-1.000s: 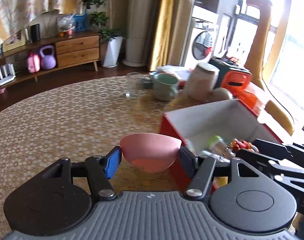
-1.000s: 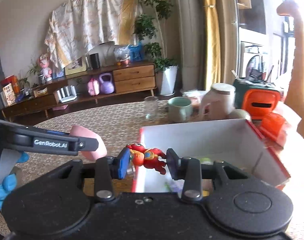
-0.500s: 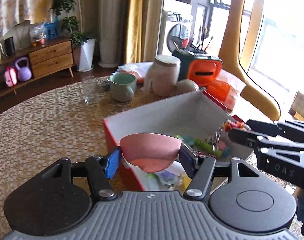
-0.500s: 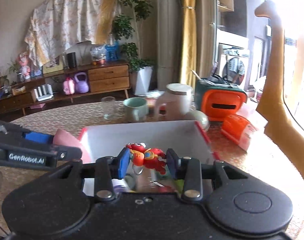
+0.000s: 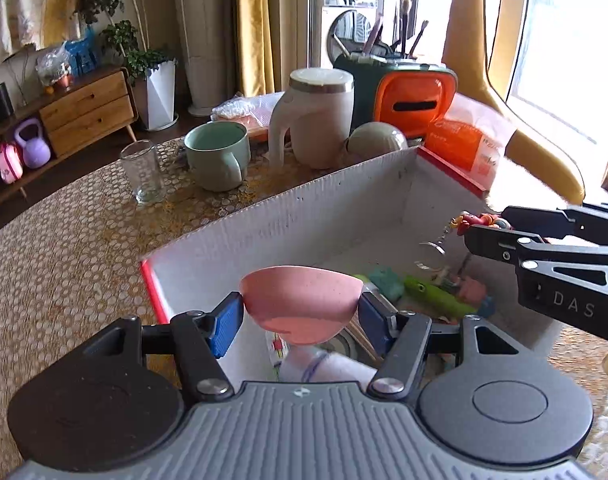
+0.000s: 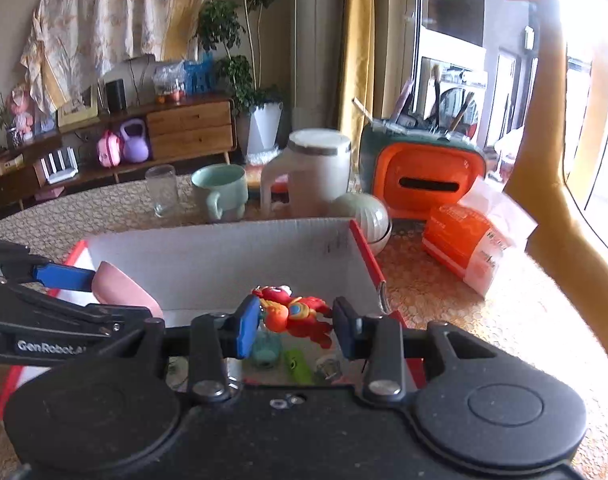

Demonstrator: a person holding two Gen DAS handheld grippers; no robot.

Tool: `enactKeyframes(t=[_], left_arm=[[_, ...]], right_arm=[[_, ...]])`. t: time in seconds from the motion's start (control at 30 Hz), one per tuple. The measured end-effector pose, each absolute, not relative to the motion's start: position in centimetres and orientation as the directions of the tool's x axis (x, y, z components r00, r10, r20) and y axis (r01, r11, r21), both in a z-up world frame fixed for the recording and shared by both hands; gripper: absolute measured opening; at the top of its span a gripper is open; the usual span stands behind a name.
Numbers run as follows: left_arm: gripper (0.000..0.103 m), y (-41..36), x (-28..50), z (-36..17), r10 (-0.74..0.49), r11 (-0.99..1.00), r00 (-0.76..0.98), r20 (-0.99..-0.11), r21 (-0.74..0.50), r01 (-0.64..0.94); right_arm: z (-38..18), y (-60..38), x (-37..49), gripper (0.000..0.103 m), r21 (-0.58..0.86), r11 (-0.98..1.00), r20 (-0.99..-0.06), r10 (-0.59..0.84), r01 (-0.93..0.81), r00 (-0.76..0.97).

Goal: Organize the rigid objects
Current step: 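Lower pink cup into box and open left gripper while right gripper releases keychain toy inside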

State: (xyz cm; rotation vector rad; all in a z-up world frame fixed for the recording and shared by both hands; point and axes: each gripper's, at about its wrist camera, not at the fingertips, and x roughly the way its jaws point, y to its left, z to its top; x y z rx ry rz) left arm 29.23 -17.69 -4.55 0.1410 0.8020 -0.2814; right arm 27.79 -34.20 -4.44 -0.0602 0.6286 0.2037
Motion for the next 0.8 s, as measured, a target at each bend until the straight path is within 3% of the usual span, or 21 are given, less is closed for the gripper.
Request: enactKeyframes(t=[0.4, 0.8], left_arm=[[0.063, -19.6, 33.6, -7.4, -0.160, 0.949, 0.566, -0.808, 0.032, 0.314], [0.063, -19.7, 34.3, -8.3, -0.140, 0.948, 0.487, -0.862, 0.026, 0.318]], right_arm=[[-7.6, -33.1, 29.2, 0.039, -0.037, 0.955, -0.689, 0.189, -0.295, 0.700], [-7.6, -33.4, 28.7, 0.043, -0.033, 0.952, -0.714, 0.191, -0.304, 0.674]])
